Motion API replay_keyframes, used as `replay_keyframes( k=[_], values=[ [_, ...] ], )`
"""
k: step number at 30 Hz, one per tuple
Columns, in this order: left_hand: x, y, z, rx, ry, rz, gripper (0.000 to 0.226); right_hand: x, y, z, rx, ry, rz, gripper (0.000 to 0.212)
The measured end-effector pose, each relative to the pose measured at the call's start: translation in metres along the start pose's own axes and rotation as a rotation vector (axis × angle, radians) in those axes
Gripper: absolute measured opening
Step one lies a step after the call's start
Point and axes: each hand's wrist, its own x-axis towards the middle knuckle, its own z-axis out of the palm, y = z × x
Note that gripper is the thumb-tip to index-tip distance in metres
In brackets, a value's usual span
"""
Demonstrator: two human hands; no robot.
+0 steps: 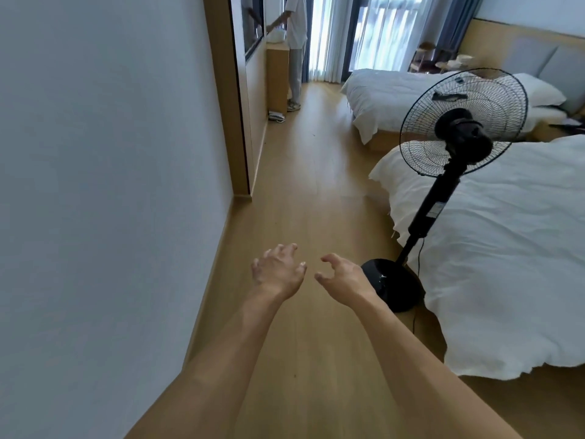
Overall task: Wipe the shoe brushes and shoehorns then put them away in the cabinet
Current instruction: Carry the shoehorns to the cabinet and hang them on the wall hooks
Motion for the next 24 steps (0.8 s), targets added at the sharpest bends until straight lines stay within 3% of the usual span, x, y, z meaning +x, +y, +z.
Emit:
replay_keyframes(
  k=[14,24],
  values=[
    [0.279,-0.015,-0.016,0.092,-0.016,0.017,0.052,0.278,-0.05,-0.035,0.037,-0.007,-0.001,0.052],
    [0.505,0.014,-0.051,0.121,-0.016,-0.029,0.053,0.505,-0.083,-0.107,0.03,-0.041,-0.039,0.051]
  ],
)
